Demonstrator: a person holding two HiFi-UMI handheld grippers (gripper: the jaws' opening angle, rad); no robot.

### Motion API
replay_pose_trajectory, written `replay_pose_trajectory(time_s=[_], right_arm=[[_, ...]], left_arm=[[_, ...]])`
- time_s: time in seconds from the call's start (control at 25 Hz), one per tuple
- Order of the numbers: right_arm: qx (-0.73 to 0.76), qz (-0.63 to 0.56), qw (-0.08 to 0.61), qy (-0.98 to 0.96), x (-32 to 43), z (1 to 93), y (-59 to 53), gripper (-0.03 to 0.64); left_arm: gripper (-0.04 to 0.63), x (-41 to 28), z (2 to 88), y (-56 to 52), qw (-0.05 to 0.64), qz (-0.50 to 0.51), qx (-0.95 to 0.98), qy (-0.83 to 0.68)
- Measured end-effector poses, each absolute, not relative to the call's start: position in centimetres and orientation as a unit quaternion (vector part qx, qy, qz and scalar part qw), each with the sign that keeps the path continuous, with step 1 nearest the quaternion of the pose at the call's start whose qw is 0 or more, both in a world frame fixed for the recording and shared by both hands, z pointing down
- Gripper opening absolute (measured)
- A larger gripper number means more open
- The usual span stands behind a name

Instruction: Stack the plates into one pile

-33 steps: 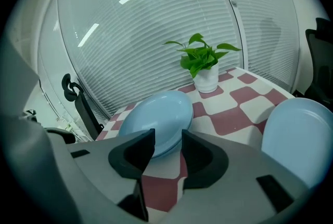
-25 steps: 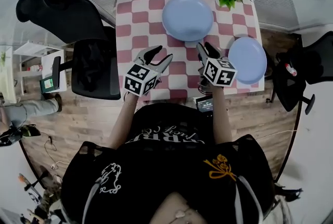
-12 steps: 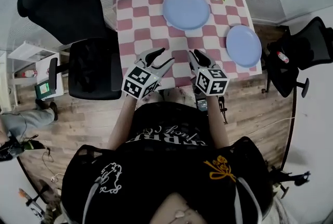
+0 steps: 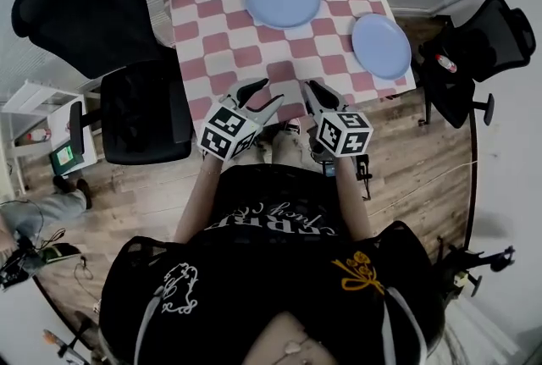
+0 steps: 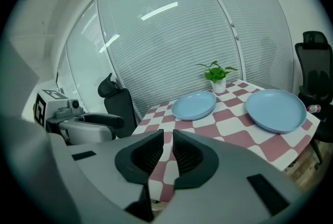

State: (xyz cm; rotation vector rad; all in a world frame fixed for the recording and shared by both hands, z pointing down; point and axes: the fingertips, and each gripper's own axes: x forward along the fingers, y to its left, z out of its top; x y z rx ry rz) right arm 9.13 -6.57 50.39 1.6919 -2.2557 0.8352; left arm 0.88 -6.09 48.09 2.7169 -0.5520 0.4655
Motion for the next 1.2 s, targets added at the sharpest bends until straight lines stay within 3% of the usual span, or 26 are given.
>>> replay_pose_trajectory(time_s=[0.4,0.88,1.2], right_arm=[[0.571,0.266,0.104,-0.770,15.3,49.5,-7.9,0.055],[0.593,0.278,0.108,-0.748,35.4,50.2,-10.0,0.055],[0.616,0.294,0.097,-0.724,45.9,52.8,-11.5,0.057]], left_arm=[[0.206,6.2,47.7,-7.4,0.165,0.152,0.953,-0.205],[0.207,20.4,51.3,-10.3,0.248,0.146,0.920,-0.264],[0.207,27.8,56.3,-11.8,0.284,0.196,0.900,-0.266]])
